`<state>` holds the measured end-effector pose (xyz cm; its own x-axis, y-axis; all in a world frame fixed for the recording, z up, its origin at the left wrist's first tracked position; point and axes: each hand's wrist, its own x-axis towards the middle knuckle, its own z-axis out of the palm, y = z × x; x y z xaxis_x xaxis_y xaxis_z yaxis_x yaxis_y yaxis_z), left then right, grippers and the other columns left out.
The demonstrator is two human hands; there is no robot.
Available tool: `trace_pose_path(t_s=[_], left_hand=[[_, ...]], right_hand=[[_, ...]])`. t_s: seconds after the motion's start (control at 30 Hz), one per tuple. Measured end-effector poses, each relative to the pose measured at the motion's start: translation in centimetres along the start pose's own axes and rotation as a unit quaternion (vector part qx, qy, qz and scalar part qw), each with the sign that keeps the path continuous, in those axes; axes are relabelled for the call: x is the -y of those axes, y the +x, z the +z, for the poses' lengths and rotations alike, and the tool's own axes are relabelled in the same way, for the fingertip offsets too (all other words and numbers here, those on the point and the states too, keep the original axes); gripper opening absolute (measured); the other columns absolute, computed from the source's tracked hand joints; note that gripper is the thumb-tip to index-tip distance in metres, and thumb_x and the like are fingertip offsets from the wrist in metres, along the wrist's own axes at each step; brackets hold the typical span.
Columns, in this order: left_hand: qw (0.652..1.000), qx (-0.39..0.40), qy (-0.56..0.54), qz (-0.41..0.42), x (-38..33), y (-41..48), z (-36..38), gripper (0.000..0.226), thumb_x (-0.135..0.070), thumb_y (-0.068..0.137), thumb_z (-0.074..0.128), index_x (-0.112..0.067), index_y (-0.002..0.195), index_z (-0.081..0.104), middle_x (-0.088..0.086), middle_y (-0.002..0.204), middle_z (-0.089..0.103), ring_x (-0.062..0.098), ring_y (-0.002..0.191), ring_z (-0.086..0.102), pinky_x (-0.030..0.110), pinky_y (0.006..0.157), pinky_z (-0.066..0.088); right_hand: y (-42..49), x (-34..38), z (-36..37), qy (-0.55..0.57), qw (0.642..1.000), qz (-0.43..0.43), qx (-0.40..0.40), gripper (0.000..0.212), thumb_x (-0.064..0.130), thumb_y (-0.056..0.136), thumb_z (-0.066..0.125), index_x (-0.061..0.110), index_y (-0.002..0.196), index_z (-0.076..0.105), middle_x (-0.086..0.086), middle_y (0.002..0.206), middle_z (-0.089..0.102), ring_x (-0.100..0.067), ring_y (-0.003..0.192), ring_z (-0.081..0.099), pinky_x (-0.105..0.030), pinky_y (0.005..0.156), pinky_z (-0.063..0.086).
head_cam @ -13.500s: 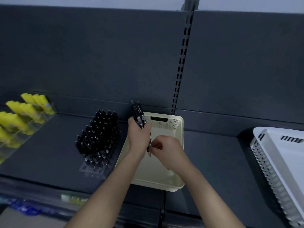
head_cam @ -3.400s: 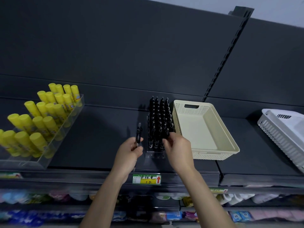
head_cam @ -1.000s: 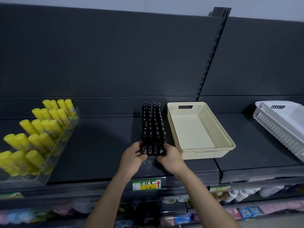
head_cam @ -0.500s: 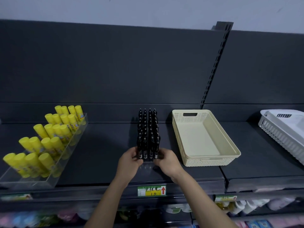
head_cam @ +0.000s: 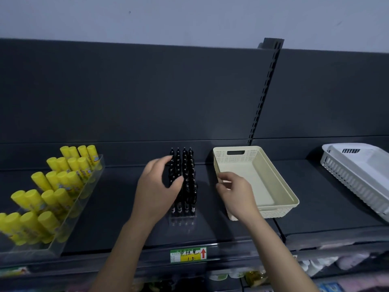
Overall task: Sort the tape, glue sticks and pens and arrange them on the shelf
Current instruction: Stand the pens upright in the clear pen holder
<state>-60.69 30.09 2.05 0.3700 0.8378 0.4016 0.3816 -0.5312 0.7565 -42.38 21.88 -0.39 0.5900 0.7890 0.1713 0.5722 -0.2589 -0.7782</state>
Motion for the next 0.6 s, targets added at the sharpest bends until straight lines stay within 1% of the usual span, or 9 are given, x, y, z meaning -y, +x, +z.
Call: trace_pose_path(t_s=[0.07, 0.17, 0.23, 0.27, 0.33, 0.43, 0.47, 0.53, 0.6], left_hand=[[0.999, -0.008, 0.015, 0.042, -1.9, 0.9, 1.0, 0.045, -0.016, 0.084, 0.068, -0.014, 0.128, 0.057, -0.008, 0.122, 0.052, 0.005, 0.114, 0.049, 0.013, 0.097, 0.033], [0.995, 0.037, 0.049, 0.083, -4.1, 1.7, 3.3, 0.041, -0.013, 0.089, 0.062, -0.006, 0.129, 0.055, 0.003, 0.128, 0.052, 0.01, 0.116, 0.047, 0.006, 0.096, 0.025], [0.993, 0.061, 0.04, 0.096, -5.2, 1.8, 5.2, 0.041, -0.012, 0.092, 0.058, -0.005, 0.132, 0.052, 0.004, 0.129, 0.051, 0.006, 0.113, 0.045, 0.003, 0.095, 0.023], [0.993, 0.07, 0.028, 0.093, -5.6, 1.7, 6.3, 0.042, -0.012, 0.092, 0.057, -0.006, 0.133, 0.051, 0.004, 0.128, 0.05, 0.007, 0.113, 0.045, 0.006, 0.096, 0.026], [0.993, 0.095, 0.017, 0.064, -6.2, 1.7, 8.6, 0.045, -0.013, 0.093, 0.055, -0.006, 0.137, 0.046, 0.005, 0.131, 0.049, 0.014, 0.119, 0.046, 0.016, 0.101, 0.031], [0.99, 0.134, 0.039, 0.008, -6.6, 1.8, 12.1, 0.049, -0.011, 0.093, 0.053, -0.005, 0.139, 0.04, 0.01, 0.132, 0.047, 0.021, 0.123, 0.044, 0.013, 0.096, 0.026], [0.988, 0.146, 0.052, -0.02, -6.5, 2.0, 13.2, 0.047, -0.009, 0.092, 0.053, -0.006, 0.138, 0.041, 0.011, 0.13, 0.048, 0.024, 0.121, 0.045, 0.015, 0.094, 0.028], [0.98, 0.162, 0.082, -0.085, -6.1, 2.0, 15.2, 0.038, -0.005, 0.089, 0.05, -0.008, 0.127, 0.046, 0.011, 0.12, 0.051, 0.027, 0.112, 0.05, 0.028, 0.093, 0.04], [0.969, 0.168, 0.117, -0.137, -5.7, 1.7, 17.0, 0.032, -0.004, 0.088, 0.048, -0.008, 0.12, 0.046, 0.011, 0.115, 0.053, 0.027, 0.104, 0.053, 0.036, 0.086, 0.046]], right_hand=[[0.6, -0.3, -1.5, -0.024, 0.999, 0.001, -0.031, 0.029, 0.01, 0.089, 0.056, 0.011, 0.118, 0.062, -0.001, 0.117, 0.065, -0.009, 0.094, 0.059, -0.012, 0.078, 0.037], [1.2, -2.0, -3.8, -0.084, 0.995, 0.003, -0.057, 0.032, 0.01, 0.09, 0.054, 0.009, 0.122, 0.059, -0.005, 0.125, 0.06, -0.018, 0.112, 0.056, -0.02, 0.089, 0.038], [1.5, -3.7, -5.3, -0.103, 0.992, 0.018, -0.068, 0.034, 0.01, 0.09, 0.053, 0.008, 0.124, 0.058, -0.006, 0.128, 0.057, -0.02, 0.115, 0.055, -0.019, 0.086, 0.035], [1.8, -4.5, -6.1, -0.108, 0.991, 0.03, -0.072, 0.034, 0.011, 0.09, 0.053, 0.008, 0.124, 0.058, -0.007, 0.129, 0.056, -0.021, 0.115, 0.054, -0.019, 0.084, 0.035], [2.2, -6.4, -7.6, -0.122, 0.988, 0.067, -0.073, 0.036, 0.011, 0.09, 0.053, 0.008, 0.126, 0.057, -0.009, 0.131, 0.054, -0.025, 0.116, 0.053, -0.026, 0.084, 0.041], [3.3, -9.1, -9.8, -0.154, 0.981, 0.111, -0.04, 0.038, 0.008, 0.088, 0.052, 0.004, 0.126, 0.055, -0.017, 0.126, 0.053, -0.033, 0.113, 0.051, -0.036, 0.088, 0.046], [3.6, -9.9, -10.4, -0.159, 0.98, 0.113, -0.028, 0.032, 0.006, 0.087, 0.051, 0.002, 0.118, 0.058, -0.019, 0.119, 0.055, -0.034, 0.109, 0.052, -0.036, 0.085, 0.046], [4.2, -11.2, -11.4, -0.153, 0.982, 0.113, -0.018, 0.012, 0.002, 0.084, 0.048, 0.002, 0.094, 0.055, -0.019, 0.102, 0.057, -0.035, 0.097, 0.053, -0.036, 0.074, 0.047], [4.9, -12.5, -12.0, -0.137, 0.985, 0.106, -0.008, 0.01, 0.0, 0.084, 0.046, 0.003, 0.091, 0.052, -0.016, 0.095, 0.056, -0.032, 0.086, 0.052, -0.034, 0.066, 0.042]])
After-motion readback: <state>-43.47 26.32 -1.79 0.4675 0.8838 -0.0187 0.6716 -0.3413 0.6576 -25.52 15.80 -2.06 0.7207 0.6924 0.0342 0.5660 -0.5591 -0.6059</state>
